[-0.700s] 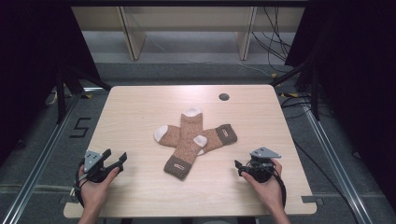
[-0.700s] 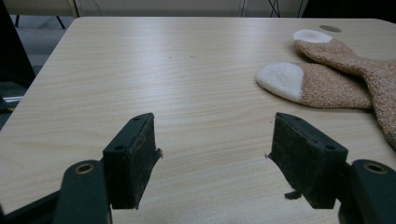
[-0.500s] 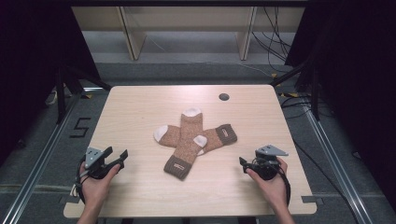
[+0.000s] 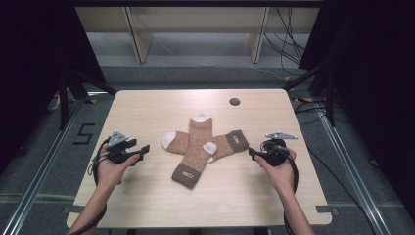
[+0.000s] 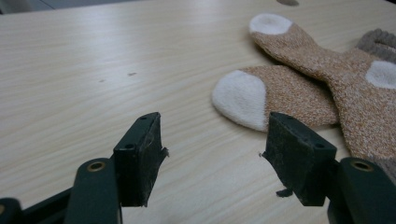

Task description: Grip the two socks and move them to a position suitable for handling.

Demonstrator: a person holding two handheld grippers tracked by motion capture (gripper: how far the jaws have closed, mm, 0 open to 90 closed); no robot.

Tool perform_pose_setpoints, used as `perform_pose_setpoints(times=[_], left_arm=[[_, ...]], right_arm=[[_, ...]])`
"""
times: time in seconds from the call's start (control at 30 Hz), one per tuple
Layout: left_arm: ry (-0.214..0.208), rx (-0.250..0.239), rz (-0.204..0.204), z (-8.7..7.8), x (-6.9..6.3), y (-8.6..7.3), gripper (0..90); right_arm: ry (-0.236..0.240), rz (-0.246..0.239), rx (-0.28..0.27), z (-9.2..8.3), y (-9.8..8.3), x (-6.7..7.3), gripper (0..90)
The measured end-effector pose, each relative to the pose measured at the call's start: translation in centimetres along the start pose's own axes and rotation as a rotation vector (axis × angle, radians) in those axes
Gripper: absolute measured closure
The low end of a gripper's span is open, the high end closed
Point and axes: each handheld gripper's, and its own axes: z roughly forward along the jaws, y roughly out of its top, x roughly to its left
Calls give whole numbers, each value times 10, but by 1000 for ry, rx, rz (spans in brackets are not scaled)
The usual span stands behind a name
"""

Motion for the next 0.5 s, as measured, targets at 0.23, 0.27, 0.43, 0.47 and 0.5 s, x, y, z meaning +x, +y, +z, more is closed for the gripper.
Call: perform_pose_setpoints(times=[0.23,0.27,0.43,0.47,0.5], left_arm=[[-45,57,-1,42,-7,16,357],[-45,57,-1,42,-7,16,359],[-51,116,42,68,-14,23,388],[-51,116,42,68,-14,23,398],[-52,130,46,71,-14,23,398]], right_arm=[[18,29,67,29,22,10,395],[18,29,67,29,22,10,395],[-24,24,123,56,38,12,424],[-30,27,130,60,39,13,442],[-30,27,130,60,39,13,442]])
